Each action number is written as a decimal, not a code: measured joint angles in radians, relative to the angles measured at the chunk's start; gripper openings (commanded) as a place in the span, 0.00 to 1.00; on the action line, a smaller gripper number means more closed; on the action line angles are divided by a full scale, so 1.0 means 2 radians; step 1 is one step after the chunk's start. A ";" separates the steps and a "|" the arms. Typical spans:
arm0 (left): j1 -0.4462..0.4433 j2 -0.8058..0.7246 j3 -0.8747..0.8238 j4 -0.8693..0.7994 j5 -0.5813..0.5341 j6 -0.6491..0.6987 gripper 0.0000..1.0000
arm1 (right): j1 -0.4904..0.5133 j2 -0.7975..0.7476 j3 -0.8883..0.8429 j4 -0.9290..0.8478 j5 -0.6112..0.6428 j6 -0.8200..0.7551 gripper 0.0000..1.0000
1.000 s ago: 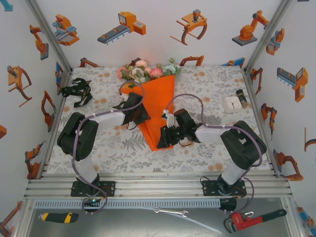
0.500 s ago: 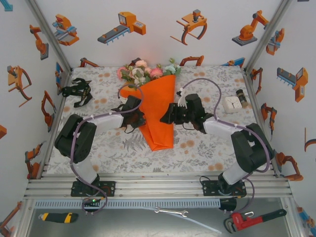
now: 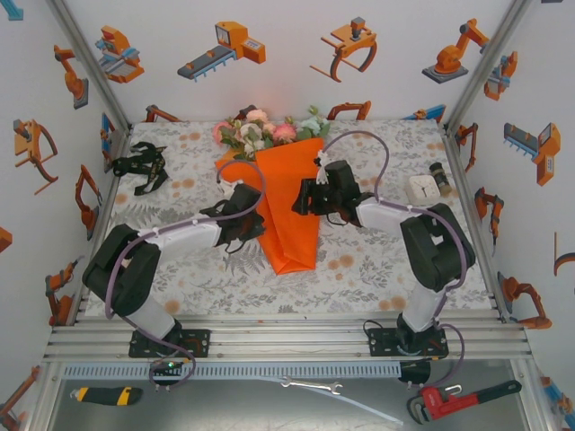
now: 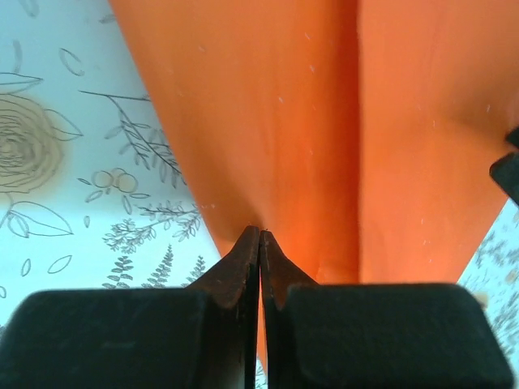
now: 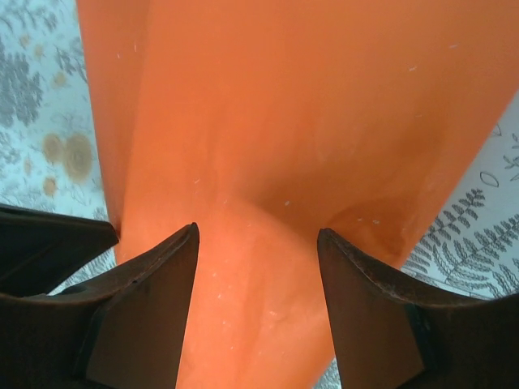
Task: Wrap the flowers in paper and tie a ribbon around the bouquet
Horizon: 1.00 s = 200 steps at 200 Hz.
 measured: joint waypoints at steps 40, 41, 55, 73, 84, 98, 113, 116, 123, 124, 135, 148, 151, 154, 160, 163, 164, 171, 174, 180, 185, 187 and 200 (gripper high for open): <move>-0.032 -0.051 -0.016 0.009 0.004 0.020 0.15 | -0.076 -0.044 -0.011 0.022 -0.051 0.007 0.59; -0.032 -0.054 -0.016 0.010 0.004 0.021 0.15 | -0.077 -0.045 -0.011 0.022 -0.051 0.007 0.59; -0.032 -0.072 -0.021 0.010 0.000 0.023 0.15 | -0.114 -0.051 -0.012 0.030 -0.043 0.016 0.60; -0.031 -0.083 -0.023 0.010 -0.004 0.027 0.16 | -0.145 -0.032 -0.008 0.043 -0.056 0.027 0.61; -0.031 -0.085 -0.024 0.009 -0.007 0.029 0.16 | -0.151 -0.004 0.004 0.048 -0.080 0.034 0.61; -0.031 -0.086 -0.027 0.007 -0.012 0.031 0.18 | -0.146 0.042 0.023 0.068 -0.125 0.047 0.60; -0.031 -0.088 -0.029 0.003 -0.016 0.032 0.19 | -0.132 0.076 0.031 0.084 -0.157 0.056 0.53; -0.031 -0.088 -0.029 0.002 -0.017 0.032 0.20 | -0.128 0.080 0.032 0.084 -0.162 0.058 0.51; -0.031 -0.090 -0.030 0.000 -0.020 0.032 0.21 | -0.120 0.087 0.033 0.083 -0.169 0.059 0.49; -0.031 -0.091 -0.030 0.000 -0.020 0.032 0.21 | -0.118 0.089 0.033 0.083 -0.170 0.058 0.48; -0.031 -0.098 -0.034 -0.001 -0.024 0.033 0.22 | -0.105 0.097 0.037 0.082 -0.179 0.060 0.46; -0.031 -0.110 -0.037 -0.005 -0.027 0.032 0.22 | -0.093 0.101 0.042 0.086 -0.186 0.063 0.46; -0.031 -0.113 -0.038 -0.006 -0.028 0.033 0.22 | -0.090 0.101 0.042 0.087 -0.187 0.064 0.46; -0.031 -0.115 -0.038 -0.006 -0.029 0.032 0.23 | -0.089 0.101 0.042 0.088 -0.189 0.064 0.46; -0.031 -0.121 -0.039 -0.007 -0.031 0.032 0.23 | -0.086 0.101 0.042 0.091 -0.190 0.065 0.46; -0.031 -0.124 -0.039 -0.008 -0.031 0.032 0.23 | -0.085 0.101 0.042 0.092 -0.190 0.065 0.47; -0.031 -0.124 -0.039 -0.009 -0.031 0.032 0.23 | -0.084 0.101 0.042 0.092 -0.190 0.065 0.47; -0.031 -0.130 -0.039 -0.011 -0.034 0.032 0.23 | -0.081 0.101 0.042 0.092 -0.190 0.065 0.47; -0.031 -0.133 -0.040 -0.013 -0.035 0.033 0.23 | -0.080 0.100 0.042 0.092 -0.190 0.065 0.47; -0.031 -0.137 -0.040 -0.015 -0.037 0.033 0.23 | -0.078 0.100 0.042 0.090 -0.190 0.063 0.49; -0.031 -0.141 -0.041 -0.016 -0.038 0.033 0.23 | -0.076 0.100 0.042 0.089 -0.190 0.061 0.50; -0.031 -0.142 -0.041 -0.017 -0.038 0.033 0.23 | -0.075 0.100 0.042 0.088 -0.190 0.060 0.50; -0.031 -0.150 -0.044 -0.018 -0.038 0.034 0.23 | -0.067 0.099 0.042 0.081 -0.188 0.053 0.51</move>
